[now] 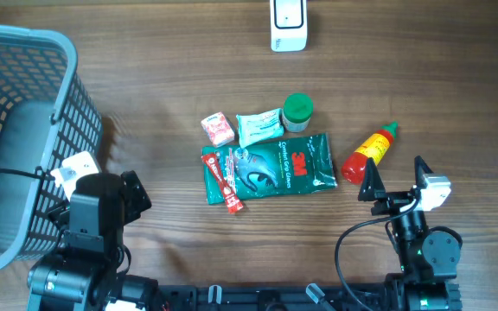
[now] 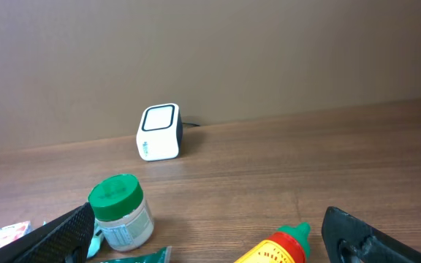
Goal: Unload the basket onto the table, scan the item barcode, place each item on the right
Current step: 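Retract the left arm and grasp the sriracha bottle with right gripper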
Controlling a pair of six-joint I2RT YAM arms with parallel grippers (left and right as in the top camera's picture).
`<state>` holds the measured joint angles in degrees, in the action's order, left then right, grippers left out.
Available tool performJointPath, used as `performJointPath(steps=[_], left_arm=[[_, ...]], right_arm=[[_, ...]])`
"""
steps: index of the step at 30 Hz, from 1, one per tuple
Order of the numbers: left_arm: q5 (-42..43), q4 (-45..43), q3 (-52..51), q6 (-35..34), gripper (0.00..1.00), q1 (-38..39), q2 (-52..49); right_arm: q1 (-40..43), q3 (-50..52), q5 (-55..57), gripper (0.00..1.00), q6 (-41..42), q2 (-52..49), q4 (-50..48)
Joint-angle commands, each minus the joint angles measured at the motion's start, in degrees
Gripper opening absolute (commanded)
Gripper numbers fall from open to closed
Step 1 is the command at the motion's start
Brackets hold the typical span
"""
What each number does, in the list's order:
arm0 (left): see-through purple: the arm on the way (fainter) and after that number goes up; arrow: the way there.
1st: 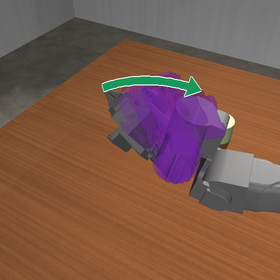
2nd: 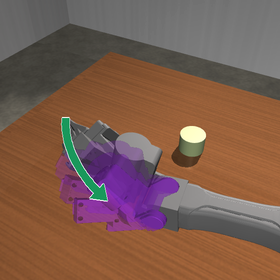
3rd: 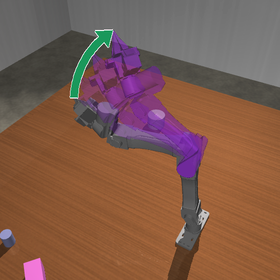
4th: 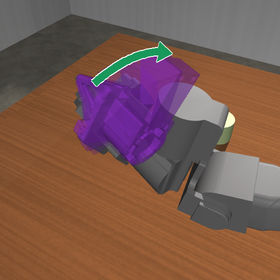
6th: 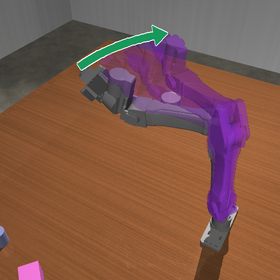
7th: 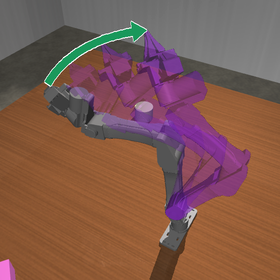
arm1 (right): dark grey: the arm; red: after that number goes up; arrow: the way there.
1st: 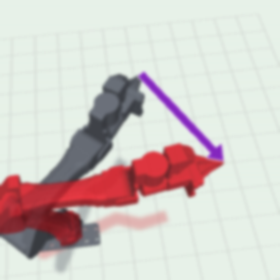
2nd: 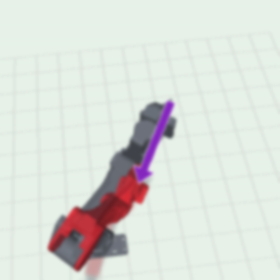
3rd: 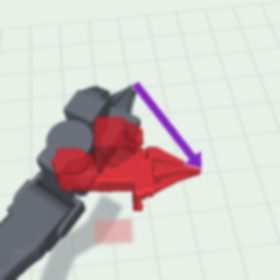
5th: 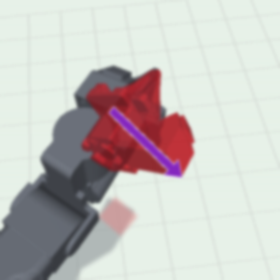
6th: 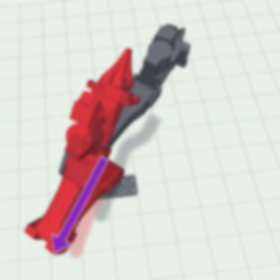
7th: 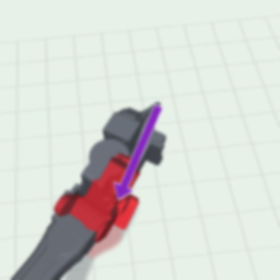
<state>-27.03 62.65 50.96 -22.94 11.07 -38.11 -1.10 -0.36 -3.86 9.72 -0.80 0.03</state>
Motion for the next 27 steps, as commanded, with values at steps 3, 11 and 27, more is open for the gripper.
performJointPath(steps=[3,11,27], left_arm=[[-0.7,0.0,1.0,1.1,1.00,-0.5,-0.2],[-0.7,0.0,1.0,1.1,1.00,-0.5,-0.2],[-0.7,0.0,1.0,1.1,1.00,-0.5,-0.2]], right_arm=[[-0.3,0.1,-0.4,1.00,-0.7,0.2,-0.2],[-0.3,0.1,-20.5,1.00,49.4,-0.9,-1.7],[-0.3,-22.6,-10.0,0.99,30.4,-12.9,23.0]])
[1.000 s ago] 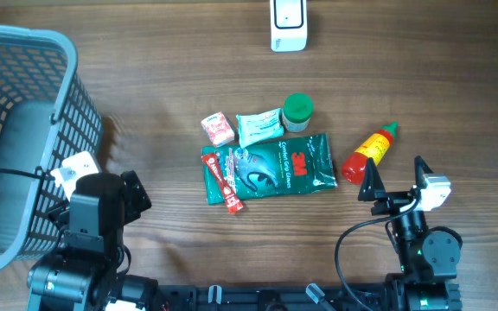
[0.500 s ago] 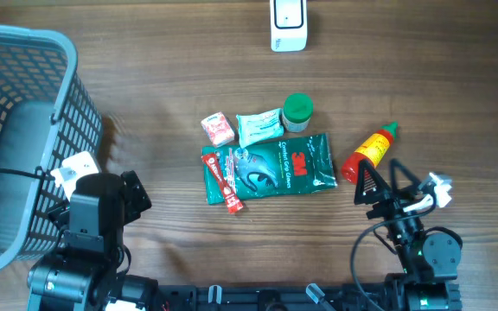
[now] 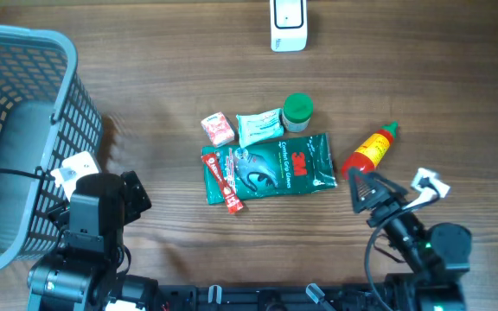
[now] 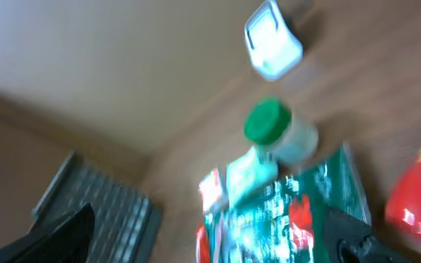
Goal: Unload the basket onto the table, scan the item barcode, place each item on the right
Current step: 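Retract the left arm and grasp the sriracha bottle with right gripper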
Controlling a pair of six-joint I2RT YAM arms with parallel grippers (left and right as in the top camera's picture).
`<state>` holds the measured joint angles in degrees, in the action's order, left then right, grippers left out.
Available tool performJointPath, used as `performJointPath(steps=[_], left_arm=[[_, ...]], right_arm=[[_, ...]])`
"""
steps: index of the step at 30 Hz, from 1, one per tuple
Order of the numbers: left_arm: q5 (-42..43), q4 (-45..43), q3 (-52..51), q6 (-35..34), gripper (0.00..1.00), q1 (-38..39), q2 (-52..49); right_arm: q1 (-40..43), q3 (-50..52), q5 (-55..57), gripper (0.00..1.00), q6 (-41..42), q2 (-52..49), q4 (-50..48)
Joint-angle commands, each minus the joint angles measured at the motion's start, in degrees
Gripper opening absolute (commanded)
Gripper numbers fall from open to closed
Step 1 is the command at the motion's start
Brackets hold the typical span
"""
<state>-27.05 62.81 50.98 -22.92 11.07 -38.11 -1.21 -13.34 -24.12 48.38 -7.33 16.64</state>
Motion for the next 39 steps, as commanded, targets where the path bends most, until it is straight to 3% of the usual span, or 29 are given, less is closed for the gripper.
performJointPath(steps=[1,9,18,26,39], left_arm=[[-0.7,-0.2,1.0,1.1,1.00,-0.5,-0.2],[-0.7,-0.2,1.0,1.1,1.00,-0.5,-0.2],[-0.7,-0.2,1.0,1.1,1.00,-0.5,-0.2],[-0.7,-0.2,1.0,1.1,1.00,-0.5,-0.2],[-0.7,-0.2,1.0,1.1,1.00,-0.5,-0.2]], right_arm=[[-0.2,-13.1,12.0,0.99,-10.1,-10.6,9.4],[-0.2,-42.8,18.8,1.00,-13.9,-51.3,36.6],[-0.3,-44.8,16.2,0.99,-10.7,-79.3,35.4],[-1.2,-44.3,16.5,0.98,-9.2,-87.4,29.3],[-1.2,-38.5,16.8,0.72,-7.9,-90.7,23.1]])
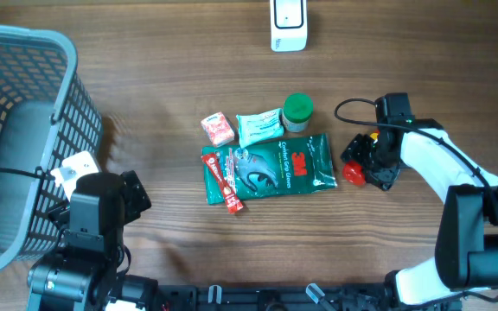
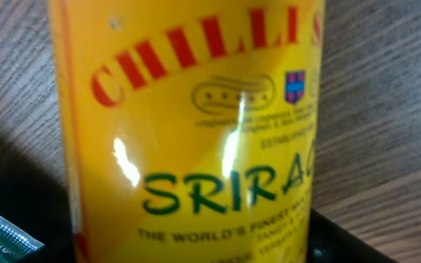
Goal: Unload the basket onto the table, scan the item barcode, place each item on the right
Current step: 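Retract the left arm and grasp the sriracha bottle with right gripper, then lift the sriracha bottle upright and carry it toward the scanner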
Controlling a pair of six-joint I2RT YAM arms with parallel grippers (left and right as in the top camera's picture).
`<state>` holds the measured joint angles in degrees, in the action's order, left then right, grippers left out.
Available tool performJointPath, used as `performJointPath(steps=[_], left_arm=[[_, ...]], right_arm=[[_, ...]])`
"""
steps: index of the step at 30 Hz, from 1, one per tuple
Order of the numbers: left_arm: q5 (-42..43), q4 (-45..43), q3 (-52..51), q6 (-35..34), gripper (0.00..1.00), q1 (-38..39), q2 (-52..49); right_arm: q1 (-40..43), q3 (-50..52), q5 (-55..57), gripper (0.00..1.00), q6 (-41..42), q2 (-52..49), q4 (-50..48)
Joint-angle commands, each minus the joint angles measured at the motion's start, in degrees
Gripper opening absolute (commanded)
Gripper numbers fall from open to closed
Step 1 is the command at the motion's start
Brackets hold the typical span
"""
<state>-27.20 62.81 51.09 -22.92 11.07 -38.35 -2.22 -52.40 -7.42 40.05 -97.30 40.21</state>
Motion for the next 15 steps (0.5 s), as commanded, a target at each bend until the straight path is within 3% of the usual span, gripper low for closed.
performJointPath(steps=[1,3,9,15], left_arm=[[-0.5,-0.2,0.9,1.1,1.00,-0.5,0.0],[-0.5,-0.2,0.9,1.1,1.00,-0.5,0.0],[-0.5,-0.2,0.9,1.1,1.00,-0.5,0.0],[-0.5,-0.2,0.9,1.1,1.00,-0.5,0.0]], right_arm=[[-0.2,0.5,-0.4,0.69,0.4,-0.7,-0.6],[-0.2,0.4,-2.3,0.58,0.4,-0.7,-0.5],[-0.2,-4.1,-15.6,0.59,-10.5,1.2,0.6],[0.5,-8.1,-34.1,0.58,-24.7,12.7,5.4]])
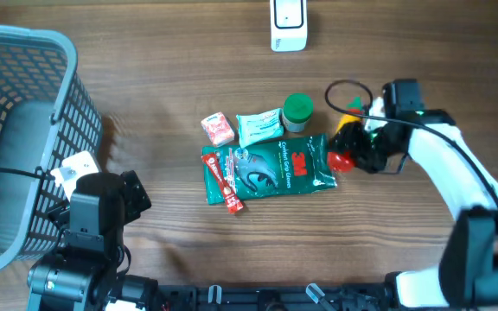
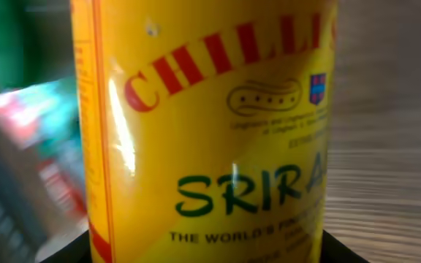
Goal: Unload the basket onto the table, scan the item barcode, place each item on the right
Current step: 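Lift the sriracha bottle upright and carry it toward the scanner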
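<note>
The sriracha chilli sauce bottle [image 1: 344, 155], yellow with a red base, is held in my right gripper [image 1: 363, 149] over the right edge of the green pack. In the right wrist view the bottle's yellow label [image 2: 210, 124] fills the frame. The right gripper [image 2: 210, 252] is shut on it, with dark fingers [image 2: 346, 252] at both lower corners. No barcode shows. The white scanner [image 1: 288, 24] stands at the table's far edge. My left gripper [image 1: 137, 194] rests at the near left, fingers together, holding nothing.
A grey mesh basket [image 1: 59, 52] fills the left side. In the middle lie a green 3M pack [image 1: 271, 171], a green-lidded jar [image 1: 297, 110], a white-green sachet [image 1: 258, 126], a small red packet [image 1: 218, 129] and a red stick sachet [image 1: 223, 183].
My right gripper and the sriracha bottle have moved left and slightly toward the far side. The wrist view now shows the blurred green pack behind the bottle, not just bare wood.
My right gripper stood open near the table's front, facing the items. Then it had swung over, still open, close to the bottle. Later it was around the lying bottle right of the green pack. Now it holds the bottle at the pack's right edge.
</note>
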Controlling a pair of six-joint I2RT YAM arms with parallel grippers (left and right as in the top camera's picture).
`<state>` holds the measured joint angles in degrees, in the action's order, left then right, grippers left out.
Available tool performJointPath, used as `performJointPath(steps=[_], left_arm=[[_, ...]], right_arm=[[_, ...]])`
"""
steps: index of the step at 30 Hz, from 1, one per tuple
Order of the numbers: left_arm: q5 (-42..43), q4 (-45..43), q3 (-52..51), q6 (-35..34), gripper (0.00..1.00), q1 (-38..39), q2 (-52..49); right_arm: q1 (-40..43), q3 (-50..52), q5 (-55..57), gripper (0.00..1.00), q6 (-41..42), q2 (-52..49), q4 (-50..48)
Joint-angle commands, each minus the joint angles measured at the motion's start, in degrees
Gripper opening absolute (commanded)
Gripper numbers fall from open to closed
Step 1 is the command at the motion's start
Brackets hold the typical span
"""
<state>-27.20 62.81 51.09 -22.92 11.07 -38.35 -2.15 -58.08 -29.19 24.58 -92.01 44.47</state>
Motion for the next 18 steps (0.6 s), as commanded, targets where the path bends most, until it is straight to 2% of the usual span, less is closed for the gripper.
performJointPath(steps=[1,7,13,15,18], left_arm=[[-0.5,-0.2,0.9,1.1,1.00,-0.5,0.0],[-0.5,-0.2,0.9,1.1,1.00,-0.5,0.0],[-0.5,-0.2,0.9,1.1,1.00,-0.5,0.0],[-0.5,-0.2,0.9,1.1,1.00,-0.5,0.0],[-0.5,-0.2,0.9,1.1,1.00,-0.5,0.0]], right_arm=[[0.5,-2.4,-15.2,0.57,-11.3,9.8,1.5],[0.5,-2.4,-41.1,0.56,-25.7,20.2,1.0],[0.5,-2.3,-61.4,0.50,-37.9,21.3,-0.4],[0.4,-2.3,-63.8,0.50,-41.2,21.3,-1.6],[0.1,-2.3,-63.8,0.50,-40.7,21.2,-8.6]])
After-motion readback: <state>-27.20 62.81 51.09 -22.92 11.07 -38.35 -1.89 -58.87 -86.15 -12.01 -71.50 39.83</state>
